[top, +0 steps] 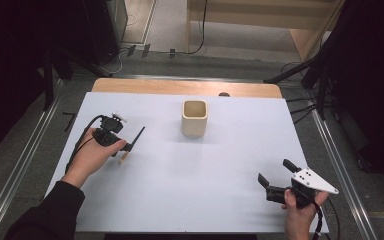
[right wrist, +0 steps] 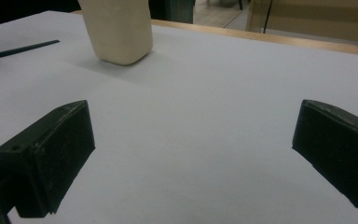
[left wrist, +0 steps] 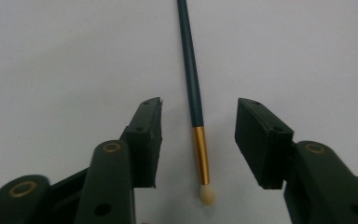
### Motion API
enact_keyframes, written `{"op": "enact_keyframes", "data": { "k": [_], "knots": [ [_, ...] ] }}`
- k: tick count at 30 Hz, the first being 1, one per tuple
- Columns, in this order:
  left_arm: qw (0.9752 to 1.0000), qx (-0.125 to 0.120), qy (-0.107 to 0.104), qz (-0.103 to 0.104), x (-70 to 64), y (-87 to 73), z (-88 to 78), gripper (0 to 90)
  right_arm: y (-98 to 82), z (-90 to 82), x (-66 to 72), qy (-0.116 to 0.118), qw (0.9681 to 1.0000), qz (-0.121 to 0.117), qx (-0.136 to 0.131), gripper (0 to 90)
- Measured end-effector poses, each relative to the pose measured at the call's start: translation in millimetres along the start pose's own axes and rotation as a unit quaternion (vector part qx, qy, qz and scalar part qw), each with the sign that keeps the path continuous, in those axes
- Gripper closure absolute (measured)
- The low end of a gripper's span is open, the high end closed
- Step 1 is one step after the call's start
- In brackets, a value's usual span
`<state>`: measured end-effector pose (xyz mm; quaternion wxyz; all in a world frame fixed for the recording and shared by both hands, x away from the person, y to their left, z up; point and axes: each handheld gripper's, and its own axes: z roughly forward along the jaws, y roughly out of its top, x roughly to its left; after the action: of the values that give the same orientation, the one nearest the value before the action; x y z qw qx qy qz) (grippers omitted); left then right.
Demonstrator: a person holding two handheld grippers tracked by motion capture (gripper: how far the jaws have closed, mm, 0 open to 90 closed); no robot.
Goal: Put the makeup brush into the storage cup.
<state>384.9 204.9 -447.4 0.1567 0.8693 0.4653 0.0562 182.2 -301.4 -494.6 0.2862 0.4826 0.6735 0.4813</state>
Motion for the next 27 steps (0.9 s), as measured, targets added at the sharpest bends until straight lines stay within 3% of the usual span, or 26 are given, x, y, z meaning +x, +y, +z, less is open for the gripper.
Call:
{"op": "enact_keyframes", "data": {
  "k": [4, 7, 9, 10, 27],
  "knots": [
    [0.9997, 0.022, -0.011, 0.006, -0.6, 3.9, 4.1, 62.5, -0.1, 0.5, 0.3, 0.001, 1.0, 0.001, 0.001, 0.0],
    [0.9995, 0.031, -0.006, 0.009, -0.2, 6.1, 6.4, 64.8, -0.4, 0.7, 0.0, 0.0, 1.0, 0.002, 0.003, 0.0],
    [0.9992, 0.037, 0.008, 0.014, 0.4, 8.0, 8.7, 66.8, -0.6, 0.9, -0.4, 0.0, 1.0, 0.001, 0.003, 0.0],
    [0.9991, 0.041, 0.003, 0.012, 0.8, 8.9, 9.8, 67.7, -0.7, 1.1, -0.5, 0.0, 1.0, 0.002, 0.004, 0.0],
    [0.9974, 0.068, 0.013, 0.018, -2.8, 17.1, 23.9, 82.7, -2.0, 3.4, -1.2, 0.004, 0.9999, 0.006, 0.009, 0.0]
  ]
}}
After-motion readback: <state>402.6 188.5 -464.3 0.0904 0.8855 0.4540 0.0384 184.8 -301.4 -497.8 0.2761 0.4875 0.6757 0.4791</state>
